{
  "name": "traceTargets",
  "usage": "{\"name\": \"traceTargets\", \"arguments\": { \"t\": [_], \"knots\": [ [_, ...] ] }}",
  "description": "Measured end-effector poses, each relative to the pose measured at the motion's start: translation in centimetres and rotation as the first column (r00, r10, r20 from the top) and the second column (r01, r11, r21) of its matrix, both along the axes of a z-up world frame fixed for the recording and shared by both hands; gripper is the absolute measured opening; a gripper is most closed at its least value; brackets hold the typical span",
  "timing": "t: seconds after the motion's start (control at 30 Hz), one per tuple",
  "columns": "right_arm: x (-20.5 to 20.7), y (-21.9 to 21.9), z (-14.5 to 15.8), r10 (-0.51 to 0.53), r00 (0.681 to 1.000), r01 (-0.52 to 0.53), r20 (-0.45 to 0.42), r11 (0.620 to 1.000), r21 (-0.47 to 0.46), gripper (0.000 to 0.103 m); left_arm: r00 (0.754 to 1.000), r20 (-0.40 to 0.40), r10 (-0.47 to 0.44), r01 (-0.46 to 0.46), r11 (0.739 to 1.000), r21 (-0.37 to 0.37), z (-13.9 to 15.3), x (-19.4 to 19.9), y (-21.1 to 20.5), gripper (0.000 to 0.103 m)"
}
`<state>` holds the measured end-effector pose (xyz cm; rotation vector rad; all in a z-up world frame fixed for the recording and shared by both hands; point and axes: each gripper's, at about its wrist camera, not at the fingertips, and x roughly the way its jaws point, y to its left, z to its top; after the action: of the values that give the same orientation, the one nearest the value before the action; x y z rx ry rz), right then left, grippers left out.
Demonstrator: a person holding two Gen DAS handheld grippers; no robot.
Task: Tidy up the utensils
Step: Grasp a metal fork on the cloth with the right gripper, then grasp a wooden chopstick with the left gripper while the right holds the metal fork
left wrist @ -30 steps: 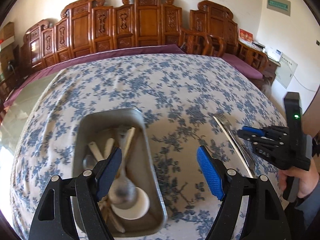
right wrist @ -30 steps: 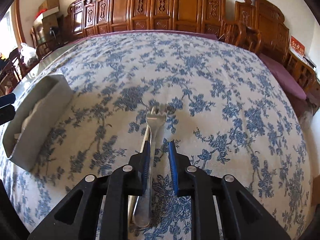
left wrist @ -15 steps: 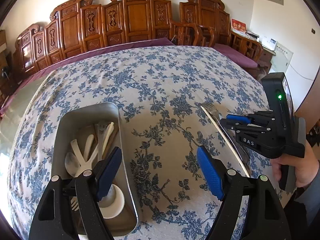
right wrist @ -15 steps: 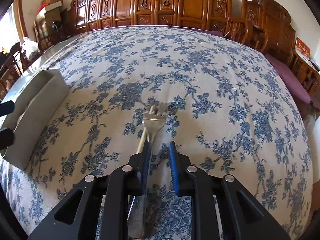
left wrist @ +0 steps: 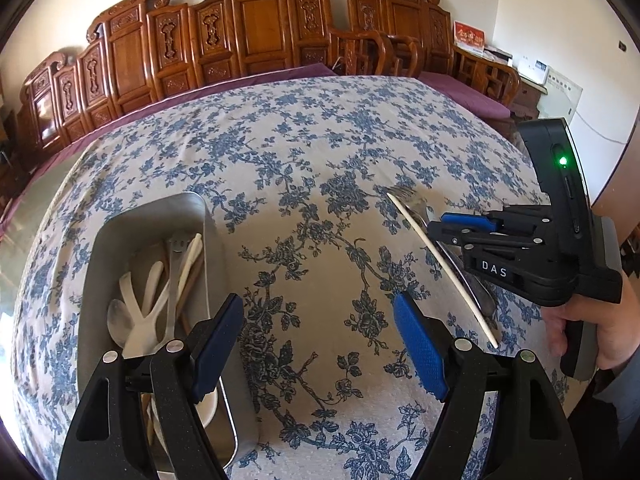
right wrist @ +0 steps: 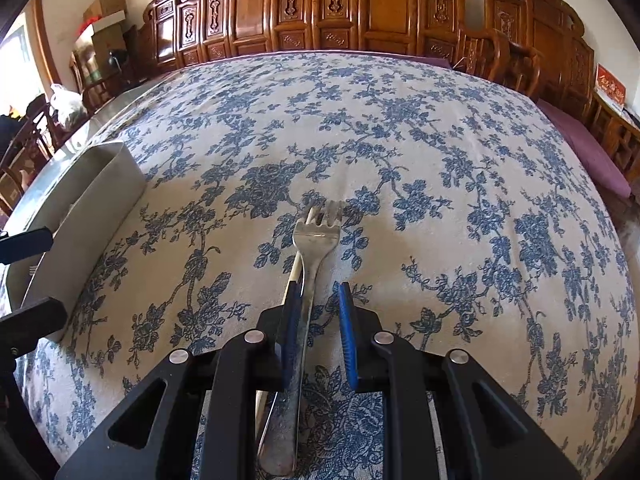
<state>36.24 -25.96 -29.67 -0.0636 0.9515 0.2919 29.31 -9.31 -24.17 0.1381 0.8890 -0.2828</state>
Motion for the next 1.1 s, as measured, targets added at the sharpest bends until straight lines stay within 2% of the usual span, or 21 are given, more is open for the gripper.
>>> {"name": "traceTargets", "arguments": {
  "t": [0.17, 0.3, 0.37, 0.4, 0.43, 0.47, 0.67, 0.93, 1.1],
  "knots": [
    [0.1, 0.3, 0.0, 0.005, 1.0, -0.005, -0.002, 1.0, -0.011, 0.021, 1.0, -0.004, -0.01, 0.01, 1.0, 0.008, -0.3, -0.1, -0.4, 0.074],
    [0.1, 1.3, -0.3, 0.016, 1.0, -0.016, 0.006, 0.997, -0.082, 0.021, 1.0, -0.01, -0.013, 0.013, 1.0, 0.016, -0.6, -0.1, -0.8, 0.074],
    [0.1, 1.1, -0.2, 0.014, 1.0, -0.014, -0.001, 0.997, -0.072, 0.02, 1.0, -0.014, -0.014, 0.014, 1.0, 0.021, -0.8, -0.1, -0.9, 0.074],
    [0.1, 0.9, -0.2, 0.012, 1.0, -0.012, -0.003, 0.998, -0.063, 0.018, 1.0, -0.016, -0.013, 0.013, 1.0, 0.021, -0.9, -0.1, -1.0, 0.074],
    [0.2, 0.7, -0.2, 0.011, 1.0, -0.011, -0.004, 0.998, -0.062, 0.009, 1.0, -0.018, -0.013, 0.013, 1.0, 0.02, -0.9, -0.1, -1.0, 0.074],
    [0.2, 0.5, -0.2, 0.005, 1.0, -0.005, -0.004, 0.997, -0.074, 0.008, 1.0, -0.022, -0.013, 0.014, 1.0, 0.018, -1.0, -0.1, -1.0, 0.074],
    [-0.3, -1.5, -0.1, -0.017, 1.0, 0.016, -0.013, 0.997, -0.069, 0.008, 0.999, -0.029, -0.023, 0.023, 1.0, 0.015, -1.3, -0.3, -1.9, 0.074],
    [-0.7, -5.4, 0.2, -0.096, 0.995, 0.096, 0.006, 0.993, -0.063, 0.008, 0.996, -0.051, -0.071, 0.07, 0.997, -0.009, -2.0, -1.0, -4.4, 0.074],
    [-0.5, -6.9, 0.5, -0.127, 0.992, 0.128, 0.012, 0.991, -0.033, 0.008, 0.993, -0.062, -0.104, 0.104, 0.995, -0.005, -2.2, -1.4, -5.9, 0.062]
  ]
}}
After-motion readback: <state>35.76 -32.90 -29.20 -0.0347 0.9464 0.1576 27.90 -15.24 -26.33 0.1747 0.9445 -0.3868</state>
